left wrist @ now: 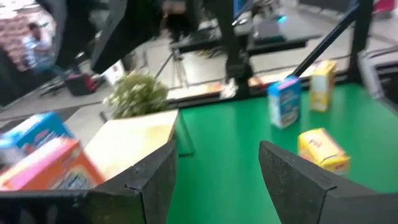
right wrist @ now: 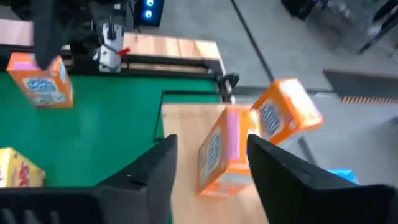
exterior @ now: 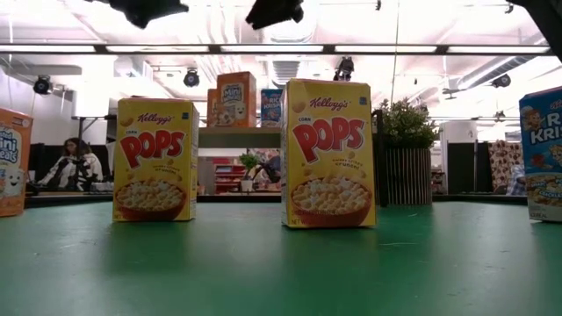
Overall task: Stack cereal on shelf
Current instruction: Put the right orange cereal box on the shelf
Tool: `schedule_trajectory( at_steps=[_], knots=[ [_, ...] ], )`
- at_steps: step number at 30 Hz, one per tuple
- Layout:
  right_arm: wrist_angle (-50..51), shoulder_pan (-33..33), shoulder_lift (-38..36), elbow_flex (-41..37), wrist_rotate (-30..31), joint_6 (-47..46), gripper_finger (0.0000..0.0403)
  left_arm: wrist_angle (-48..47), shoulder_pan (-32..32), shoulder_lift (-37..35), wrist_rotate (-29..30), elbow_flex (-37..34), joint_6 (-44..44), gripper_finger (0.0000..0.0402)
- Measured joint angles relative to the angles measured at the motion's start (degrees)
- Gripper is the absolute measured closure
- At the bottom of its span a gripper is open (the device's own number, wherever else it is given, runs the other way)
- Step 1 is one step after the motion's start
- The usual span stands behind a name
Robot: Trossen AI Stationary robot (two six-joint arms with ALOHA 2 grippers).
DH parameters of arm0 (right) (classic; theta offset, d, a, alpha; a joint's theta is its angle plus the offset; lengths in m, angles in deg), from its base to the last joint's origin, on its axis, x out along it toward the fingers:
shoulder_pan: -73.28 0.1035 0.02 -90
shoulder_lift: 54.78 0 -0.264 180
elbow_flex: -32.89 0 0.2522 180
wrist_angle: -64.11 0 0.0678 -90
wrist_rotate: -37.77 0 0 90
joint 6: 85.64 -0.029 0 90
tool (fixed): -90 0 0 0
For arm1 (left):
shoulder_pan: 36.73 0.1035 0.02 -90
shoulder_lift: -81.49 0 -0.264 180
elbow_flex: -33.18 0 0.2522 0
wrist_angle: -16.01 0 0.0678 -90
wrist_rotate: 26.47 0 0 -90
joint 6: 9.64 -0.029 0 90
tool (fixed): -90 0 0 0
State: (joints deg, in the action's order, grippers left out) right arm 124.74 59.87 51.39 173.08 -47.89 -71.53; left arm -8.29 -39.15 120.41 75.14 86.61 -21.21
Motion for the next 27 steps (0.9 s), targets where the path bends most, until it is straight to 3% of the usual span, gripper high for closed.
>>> schedule_trajectory(
  at_steps=[6, 10, 17, 27],
  knots=[
    [-0.7, 0.0, 0.4, -5.8, 0.4, -2.7, 0.0331, 1.1, 0.0, -0.9, 2.5, -2.7, -2.4, 0.0193],
    [-4.7, -0.4, 0.4, -12.6, 7.0, -4.0, 0.0386, 1.0, 0.0, -2.5, 2.9, -2.7, -2.4, 0.0193],
    [-16.5, -2.5, 0.4, -20.9, 9.9, -4.3, 0.039, -0.2, 0.0, -4.1, 2.9, -2.8, -2.8, 0.0193],
    [-26.2, -4.1, 0.5, -22.7, 10.4, -1.8, 0.039, 0.0, 0.0, -4.1, 2.9, -2.9, -4.5, 0.0193]
  ],
)
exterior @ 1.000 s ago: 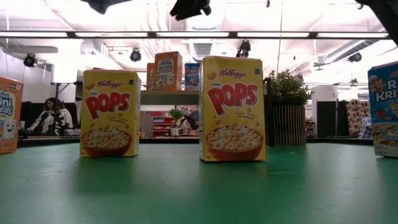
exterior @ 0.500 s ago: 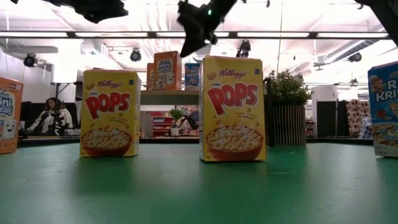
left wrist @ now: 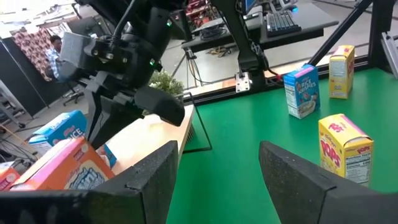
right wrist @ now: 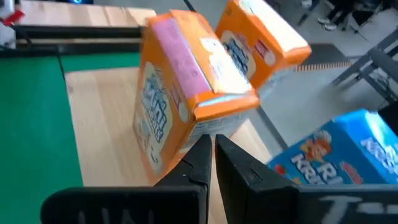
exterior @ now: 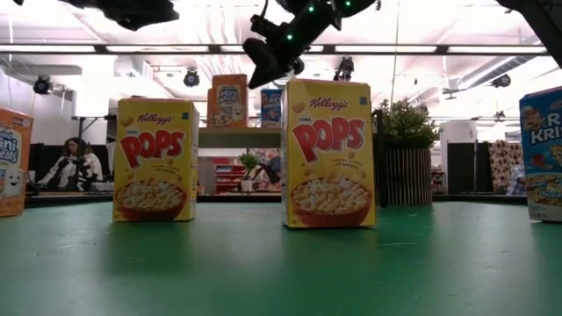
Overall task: Stack cereal on shelf
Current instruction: Put the right orange cereal box on the shelf
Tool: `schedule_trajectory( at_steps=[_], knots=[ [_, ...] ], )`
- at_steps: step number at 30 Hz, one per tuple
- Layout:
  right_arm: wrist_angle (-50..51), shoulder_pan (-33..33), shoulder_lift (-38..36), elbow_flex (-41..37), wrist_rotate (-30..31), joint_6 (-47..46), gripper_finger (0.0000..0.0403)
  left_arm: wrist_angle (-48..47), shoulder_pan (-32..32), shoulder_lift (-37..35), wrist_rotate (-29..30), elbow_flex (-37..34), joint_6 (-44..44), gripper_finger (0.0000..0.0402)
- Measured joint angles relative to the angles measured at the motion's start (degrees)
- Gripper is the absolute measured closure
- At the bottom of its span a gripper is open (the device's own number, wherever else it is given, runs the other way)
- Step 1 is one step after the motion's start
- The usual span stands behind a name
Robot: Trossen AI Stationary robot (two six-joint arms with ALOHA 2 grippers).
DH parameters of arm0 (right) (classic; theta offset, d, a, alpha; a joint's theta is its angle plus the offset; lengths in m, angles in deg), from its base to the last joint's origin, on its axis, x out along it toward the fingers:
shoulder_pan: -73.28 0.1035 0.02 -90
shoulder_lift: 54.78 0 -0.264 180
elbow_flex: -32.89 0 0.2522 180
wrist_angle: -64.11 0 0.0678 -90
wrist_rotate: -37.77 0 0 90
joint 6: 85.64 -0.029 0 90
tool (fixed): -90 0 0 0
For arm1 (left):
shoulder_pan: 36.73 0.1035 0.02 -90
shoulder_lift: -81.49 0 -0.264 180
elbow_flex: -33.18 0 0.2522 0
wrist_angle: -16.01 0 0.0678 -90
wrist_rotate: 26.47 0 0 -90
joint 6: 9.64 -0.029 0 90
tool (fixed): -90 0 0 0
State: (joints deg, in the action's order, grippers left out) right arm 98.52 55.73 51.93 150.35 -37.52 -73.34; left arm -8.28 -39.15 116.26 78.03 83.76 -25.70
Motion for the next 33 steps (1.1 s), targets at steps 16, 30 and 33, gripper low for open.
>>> schedule_trajectory(
  at_steps=[16, 30, 33],
  knots=[
    [-10.6, -0.7, 0.3, -2.8, -0.6, 2.1, 0.0391, 1.5, 0.0, 0.2, 0.0, 0.0, -1.5, 0.0193],
    [-14.1, -0.9, 1.7, -2.9, -2.6, 1.6, 0.0391, 1.5, 0.0, 0.1, 0.0, 0.0, -1.5, 0.0193],
    [-14.0, -0.9, 1.7, -2.8, -2.6, 1.8, 0.0391, 1.5, 0.0, 0.2, 0.0, 0.0, -1.5, 0.0193]
  ],
)
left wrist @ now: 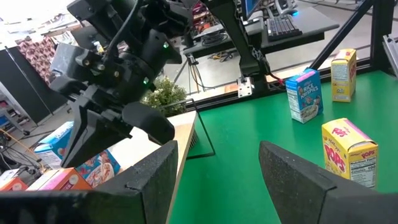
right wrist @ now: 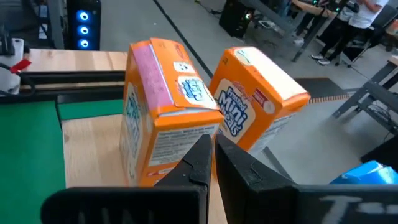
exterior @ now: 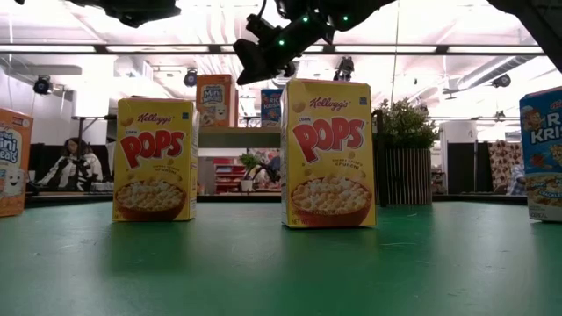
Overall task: Stack cereal on shelf
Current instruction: Put the right orange cereal box on the shelf
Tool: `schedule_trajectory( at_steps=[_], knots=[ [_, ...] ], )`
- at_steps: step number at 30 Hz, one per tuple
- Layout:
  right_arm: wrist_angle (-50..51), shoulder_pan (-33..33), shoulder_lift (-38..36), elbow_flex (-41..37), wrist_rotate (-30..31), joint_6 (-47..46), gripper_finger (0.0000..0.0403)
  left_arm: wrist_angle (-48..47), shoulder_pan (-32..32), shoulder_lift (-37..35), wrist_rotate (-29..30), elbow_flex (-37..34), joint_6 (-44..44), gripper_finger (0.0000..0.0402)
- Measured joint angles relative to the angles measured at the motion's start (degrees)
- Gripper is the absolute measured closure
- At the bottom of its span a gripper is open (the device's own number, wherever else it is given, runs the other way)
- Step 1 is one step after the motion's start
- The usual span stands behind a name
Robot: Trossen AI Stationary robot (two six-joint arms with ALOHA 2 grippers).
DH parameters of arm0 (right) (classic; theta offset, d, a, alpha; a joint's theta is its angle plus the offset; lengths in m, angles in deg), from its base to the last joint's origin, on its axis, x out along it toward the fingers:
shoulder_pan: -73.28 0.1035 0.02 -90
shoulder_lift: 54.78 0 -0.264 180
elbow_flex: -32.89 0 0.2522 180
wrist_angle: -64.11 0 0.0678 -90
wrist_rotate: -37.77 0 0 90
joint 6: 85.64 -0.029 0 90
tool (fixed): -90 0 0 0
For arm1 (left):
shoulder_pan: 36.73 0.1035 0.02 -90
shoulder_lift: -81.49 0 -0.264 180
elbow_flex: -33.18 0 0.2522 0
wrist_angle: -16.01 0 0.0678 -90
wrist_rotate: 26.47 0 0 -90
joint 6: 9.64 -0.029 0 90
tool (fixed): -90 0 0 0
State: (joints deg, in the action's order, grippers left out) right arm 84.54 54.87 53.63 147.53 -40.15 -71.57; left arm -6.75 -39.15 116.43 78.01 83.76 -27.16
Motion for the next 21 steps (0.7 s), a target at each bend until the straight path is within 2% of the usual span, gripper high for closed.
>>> schedule_trajectory(
  at_steps=[7, 11, 13, 16, 21],
  knots=[
    [4.5, 1.4, -2.1, 0.0, -0.5, -0.4, 0.0391, 0.0, 0.0, 0.0, 0.0, 0.0, 0.3, 0.0193],
    [6.8, 2.8, -2.4, -0.1, -7.7, -2.2, 0.0391, -0.1, 0.0, 0.0, 0.0, -0.1, 0.5, 0.0193],
    [5.6, 3.4, -1.8, -0.8, -10.8, -2.8, 0.0391, -0.1, 0.0, 0.0, 0.0, -0.1, 0.5, 0.0193],
    [4.0, 3.9, -1.3, -1.7, -10.8, -2.5, 0.0391, -0.2, 0.0, 0.0, 0.0, -0.1, 0.5, 0.0193],
    [-4.4, 3.4, -0.4, -4.2, -10.5, -2.2, 0.0391, -0.3, 0.0, 0.0, 0.2, -0.1, 0.5, 0.0193]
  ],
)
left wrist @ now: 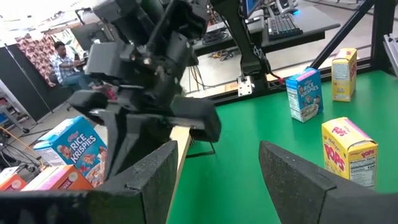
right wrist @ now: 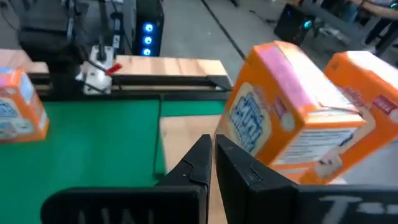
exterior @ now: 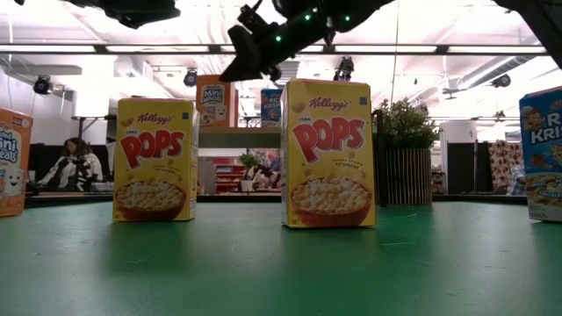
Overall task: Stack cereal on shelf
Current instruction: Put the right orange cereal box on the shelf
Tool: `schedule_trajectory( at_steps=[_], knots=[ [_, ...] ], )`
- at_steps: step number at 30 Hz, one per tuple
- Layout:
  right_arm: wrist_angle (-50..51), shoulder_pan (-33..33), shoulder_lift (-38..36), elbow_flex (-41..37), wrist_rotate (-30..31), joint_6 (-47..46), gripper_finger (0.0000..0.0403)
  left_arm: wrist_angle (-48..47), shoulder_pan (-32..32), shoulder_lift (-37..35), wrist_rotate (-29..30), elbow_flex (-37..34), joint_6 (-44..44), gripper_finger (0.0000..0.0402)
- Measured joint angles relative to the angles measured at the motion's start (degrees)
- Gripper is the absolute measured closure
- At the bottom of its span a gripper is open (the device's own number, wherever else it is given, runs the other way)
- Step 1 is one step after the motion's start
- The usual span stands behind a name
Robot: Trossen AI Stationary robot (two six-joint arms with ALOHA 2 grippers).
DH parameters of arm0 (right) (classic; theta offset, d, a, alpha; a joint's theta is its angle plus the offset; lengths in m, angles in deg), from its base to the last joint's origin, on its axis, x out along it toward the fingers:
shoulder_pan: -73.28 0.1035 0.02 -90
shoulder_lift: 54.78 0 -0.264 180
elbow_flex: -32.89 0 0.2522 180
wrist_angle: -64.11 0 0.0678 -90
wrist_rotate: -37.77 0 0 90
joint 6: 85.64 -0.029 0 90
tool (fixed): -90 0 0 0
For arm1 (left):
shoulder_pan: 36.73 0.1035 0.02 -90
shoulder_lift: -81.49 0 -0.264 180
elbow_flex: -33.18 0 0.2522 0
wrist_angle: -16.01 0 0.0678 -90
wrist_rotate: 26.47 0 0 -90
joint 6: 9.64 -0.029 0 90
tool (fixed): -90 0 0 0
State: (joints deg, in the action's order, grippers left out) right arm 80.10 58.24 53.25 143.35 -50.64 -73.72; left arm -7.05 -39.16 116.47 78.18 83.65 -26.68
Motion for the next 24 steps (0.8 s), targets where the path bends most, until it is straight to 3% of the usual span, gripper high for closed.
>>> schedule_trajectory(
  at_steps=[6, 24],
  knots=[
    [-5.0, -1.3, 1.6, -0.4, 0.0, 0.7, 0.0391, -0.3, 0.0, 0.1, 0.0, 0.0, -0.1, 0.0193],
    [-5.1, -2.5, 2.0, -0.5, 0.1, 0.9, 0.039, -0.6, 0.0, 0.2, 0.0, 0.0, -0.3, 0.0193]
  ],
)
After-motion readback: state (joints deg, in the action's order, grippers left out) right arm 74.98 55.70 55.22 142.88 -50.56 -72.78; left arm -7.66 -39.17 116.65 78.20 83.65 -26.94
